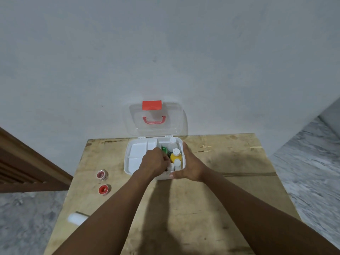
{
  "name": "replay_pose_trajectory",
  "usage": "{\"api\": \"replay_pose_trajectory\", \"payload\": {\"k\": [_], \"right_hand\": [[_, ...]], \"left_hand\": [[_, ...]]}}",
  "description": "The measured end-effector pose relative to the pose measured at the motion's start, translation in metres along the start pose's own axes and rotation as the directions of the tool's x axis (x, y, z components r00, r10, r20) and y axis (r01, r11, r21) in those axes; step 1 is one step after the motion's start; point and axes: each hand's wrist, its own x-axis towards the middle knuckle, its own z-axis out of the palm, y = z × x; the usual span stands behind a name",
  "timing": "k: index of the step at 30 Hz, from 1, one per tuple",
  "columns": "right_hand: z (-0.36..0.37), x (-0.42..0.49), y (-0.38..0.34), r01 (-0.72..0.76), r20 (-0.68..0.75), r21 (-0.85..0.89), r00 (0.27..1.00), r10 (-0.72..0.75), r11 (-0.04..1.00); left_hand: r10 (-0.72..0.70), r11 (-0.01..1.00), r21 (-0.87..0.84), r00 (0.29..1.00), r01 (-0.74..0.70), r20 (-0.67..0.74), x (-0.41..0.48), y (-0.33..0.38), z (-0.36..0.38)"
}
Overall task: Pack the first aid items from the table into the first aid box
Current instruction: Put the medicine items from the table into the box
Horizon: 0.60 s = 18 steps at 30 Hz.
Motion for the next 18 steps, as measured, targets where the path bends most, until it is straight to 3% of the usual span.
{"api": "replay_pose_trajectory", "payload": {"k": [5, 9, 13, 18], "right_hand": [[0.001, -0.004, -0.007, 0.040, -0.027, -0.022, 0.999, -0.040, 0.999], [0.000, -0.007, -0.013, -0.023, -0.034, -0.061, 0.999, 0.021, 0.998], [0.001, -0.008, -0.014, -0.064, -0.027, -0.133, 0.998, 0.061, 0.989], [-0.001, -0.008, -0.008, -0.030, -0.026, -0.120, 0.999, 0.027, 0.992]], "left_hand": [[0.014, 0.999, -0.036, 0.998, -0.016, -0.063, -0.007, -0.006, 0.005], [0.028, 0.988, -0.148, 0.984, -0.054, -0.176, -0.017, -0.009, 0.001], [-0.048, 0.967, -0.250, 0.921, -0.054, -0.386, -0.038, -0.020, 0.000], [-0.191, 0.940, -0.340, 0.836, 0.006, -0.514, -0.070, -0.059, 0.006]]}}
